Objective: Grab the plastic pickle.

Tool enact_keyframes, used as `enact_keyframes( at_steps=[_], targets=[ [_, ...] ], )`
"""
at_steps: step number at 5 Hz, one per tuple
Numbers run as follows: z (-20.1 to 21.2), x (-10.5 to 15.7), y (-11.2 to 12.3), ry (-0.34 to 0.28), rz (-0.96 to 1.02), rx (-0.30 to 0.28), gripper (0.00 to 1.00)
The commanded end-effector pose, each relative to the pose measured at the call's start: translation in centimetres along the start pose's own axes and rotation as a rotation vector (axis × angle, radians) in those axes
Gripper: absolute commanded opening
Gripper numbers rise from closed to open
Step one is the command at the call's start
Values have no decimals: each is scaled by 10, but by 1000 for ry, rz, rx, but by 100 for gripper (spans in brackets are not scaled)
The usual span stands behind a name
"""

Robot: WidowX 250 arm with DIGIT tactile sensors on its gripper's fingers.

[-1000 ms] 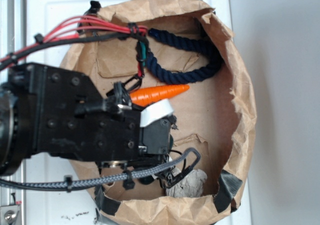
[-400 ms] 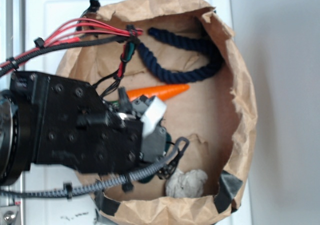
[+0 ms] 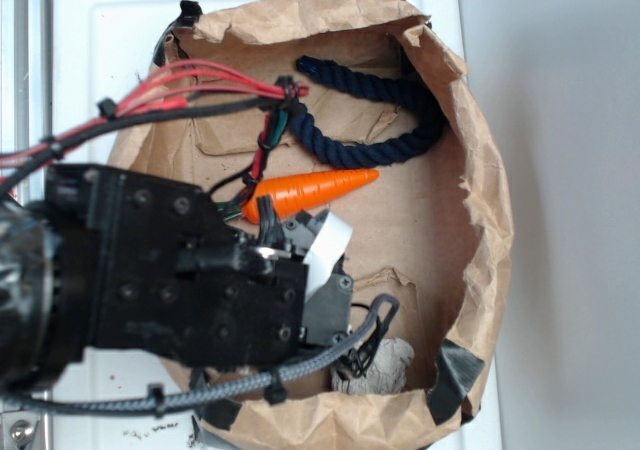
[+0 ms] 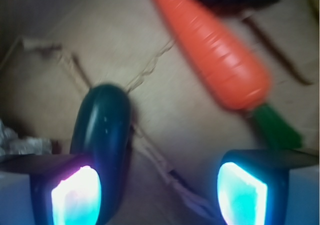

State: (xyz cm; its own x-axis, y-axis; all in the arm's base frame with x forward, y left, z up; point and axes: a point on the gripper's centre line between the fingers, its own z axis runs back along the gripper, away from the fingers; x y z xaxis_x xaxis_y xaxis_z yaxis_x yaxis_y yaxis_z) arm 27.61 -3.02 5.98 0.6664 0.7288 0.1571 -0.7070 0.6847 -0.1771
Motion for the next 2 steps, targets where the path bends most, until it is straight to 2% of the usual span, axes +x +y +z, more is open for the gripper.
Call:
enact_keyframes(
  at_steps=[1,2],
  targets=[
    [-8,3,-14,5,35,-69,100],
    [-11,-3,-16,40,39,-46,100]
  ],
)
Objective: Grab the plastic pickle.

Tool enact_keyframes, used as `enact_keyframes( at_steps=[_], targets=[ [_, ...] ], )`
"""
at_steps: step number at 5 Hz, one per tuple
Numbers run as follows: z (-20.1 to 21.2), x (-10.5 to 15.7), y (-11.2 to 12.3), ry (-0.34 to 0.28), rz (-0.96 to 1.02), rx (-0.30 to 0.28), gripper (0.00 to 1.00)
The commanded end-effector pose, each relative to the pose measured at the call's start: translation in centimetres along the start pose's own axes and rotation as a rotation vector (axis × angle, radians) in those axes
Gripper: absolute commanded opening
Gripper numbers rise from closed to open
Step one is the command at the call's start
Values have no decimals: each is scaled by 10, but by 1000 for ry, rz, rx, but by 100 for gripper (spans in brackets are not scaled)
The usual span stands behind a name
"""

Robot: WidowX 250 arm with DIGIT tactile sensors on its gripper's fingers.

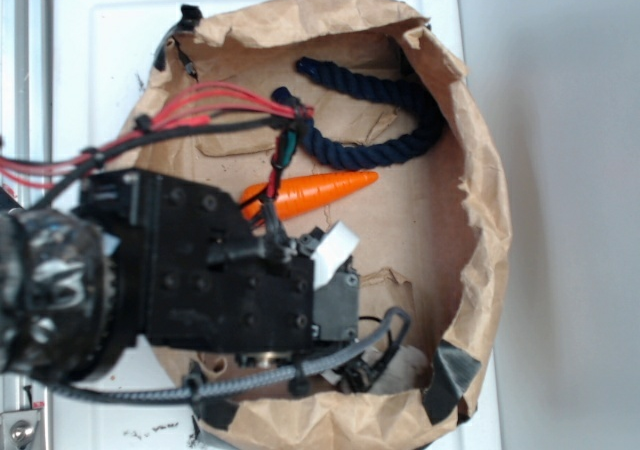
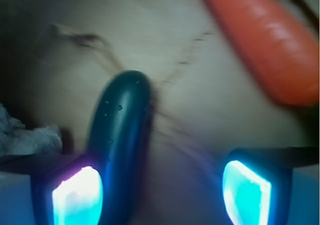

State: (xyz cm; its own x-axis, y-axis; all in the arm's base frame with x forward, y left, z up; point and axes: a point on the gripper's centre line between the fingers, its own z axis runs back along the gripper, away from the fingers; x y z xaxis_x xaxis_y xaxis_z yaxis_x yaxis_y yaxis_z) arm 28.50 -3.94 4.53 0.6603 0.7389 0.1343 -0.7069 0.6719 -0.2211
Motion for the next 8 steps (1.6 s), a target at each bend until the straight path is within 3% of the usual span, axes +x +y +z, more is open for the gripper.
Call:
enact_keyframes(
  at_steps=[1,2,3,4,6,7,8],
  targets=[
    [-4,-6,-8,1,5,-3,100],
    [-8,-6,-12,-11,6,6,100],
    [-15,-6,-13,-17,-30,10,61],
    [-11,-2,-12,-11,-40,20,0],
    [27,24,-11,-29,-38,17,0],
    [52,43,-8,-64,-35,37,0],
    [91,62,-1,-51,-70,70,0]
  ],
)
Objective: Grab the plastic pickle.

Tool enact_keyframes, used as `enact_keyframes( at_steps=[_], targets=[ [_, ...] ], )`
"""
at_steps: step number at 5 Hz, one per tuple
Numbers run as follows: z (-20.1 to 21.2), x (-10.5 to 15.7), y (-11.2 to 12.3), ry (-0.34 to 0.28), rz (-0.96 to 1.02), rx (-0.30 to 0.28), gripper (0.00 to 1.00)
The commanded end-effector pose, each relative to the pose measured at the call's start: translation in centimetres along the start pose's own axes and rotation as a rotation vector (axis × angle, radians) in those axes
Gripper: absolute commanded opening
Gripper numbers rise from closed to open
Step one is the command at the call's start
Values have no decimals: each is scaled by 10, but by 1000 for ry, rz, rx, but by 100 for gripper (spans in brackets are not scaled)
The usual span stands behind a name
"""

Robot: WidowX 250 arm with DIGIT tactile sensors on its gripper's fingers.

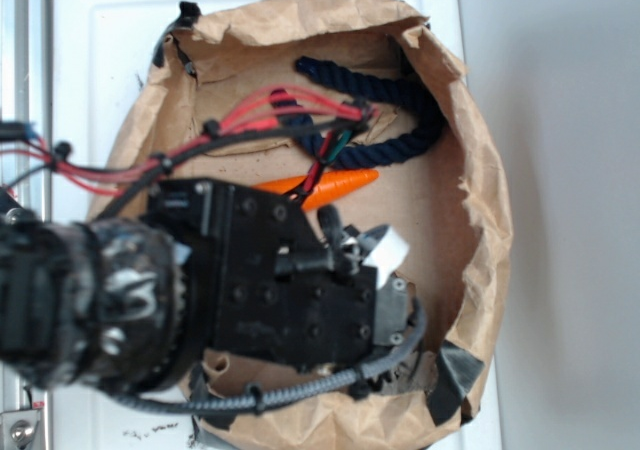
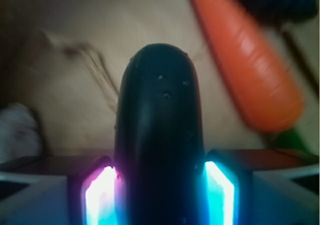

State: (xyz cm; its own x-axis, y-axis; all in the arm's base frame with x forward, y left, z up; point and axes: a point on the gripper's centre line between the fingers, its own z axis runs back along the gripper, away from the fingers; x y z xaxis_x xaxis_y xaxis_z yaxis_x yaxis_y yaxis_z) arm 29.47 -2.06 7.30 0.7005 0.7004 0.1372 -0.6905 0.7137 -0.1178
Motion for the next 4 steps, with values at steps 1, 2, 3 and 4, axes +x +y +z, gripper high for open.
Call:
enact_keyframes(
  at_steps=[1,2,3,4],
  targets=[
    [83,54,5,-124,-37,17,0],
    [99,60,11,-222,-57,38,0],
    [106,64,20,-229,-200,71,0],
    [108,56,35,-197,-328,59,0]
  ],
)
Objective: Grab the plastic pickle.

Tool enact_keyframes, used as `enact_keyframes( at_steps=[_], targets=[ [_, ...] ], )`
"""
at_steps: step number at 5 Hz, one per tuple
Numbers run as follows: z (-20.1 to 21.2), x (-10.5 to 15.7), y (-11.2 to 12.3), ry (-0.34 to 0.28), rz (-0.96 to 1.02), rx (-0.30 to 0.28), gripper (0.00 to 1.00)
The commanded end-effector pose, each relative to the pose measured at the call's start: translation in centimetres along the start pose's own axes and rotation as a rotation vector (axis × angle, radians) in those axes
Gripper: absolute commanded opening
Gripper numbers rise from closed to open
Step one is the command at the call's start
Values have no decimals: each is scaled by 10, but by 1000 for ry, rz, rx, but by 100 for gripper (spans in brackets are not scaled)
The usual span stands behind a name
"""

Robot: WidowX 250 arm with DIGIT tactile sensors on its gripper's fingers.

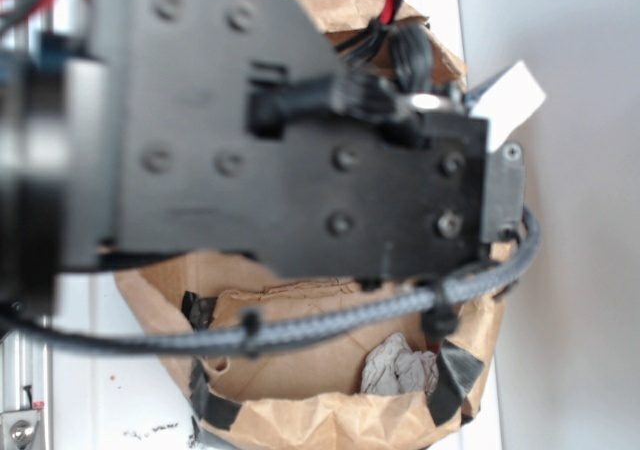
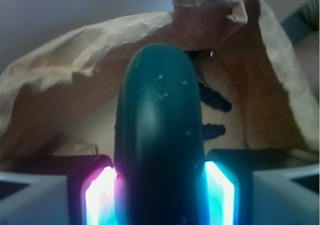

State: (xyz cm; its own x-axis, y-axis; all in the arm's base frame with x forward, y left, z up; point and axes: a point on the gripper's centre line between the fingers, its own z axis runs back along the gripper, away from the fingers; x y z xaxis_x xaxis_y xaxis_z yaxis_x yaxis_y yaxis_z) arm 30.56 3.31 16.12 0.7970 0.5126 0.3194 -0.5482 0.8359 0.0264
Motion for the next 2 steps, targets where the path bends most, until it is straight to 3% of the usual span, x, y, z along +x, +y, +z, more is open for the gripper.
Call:
enact_keyframes(
  at_steps=[1,2],
  targets=[
    [27,-11,25,-34,-124,-111,0],
    [25,-18,18,-93,-125,-108,0]
  ],
)
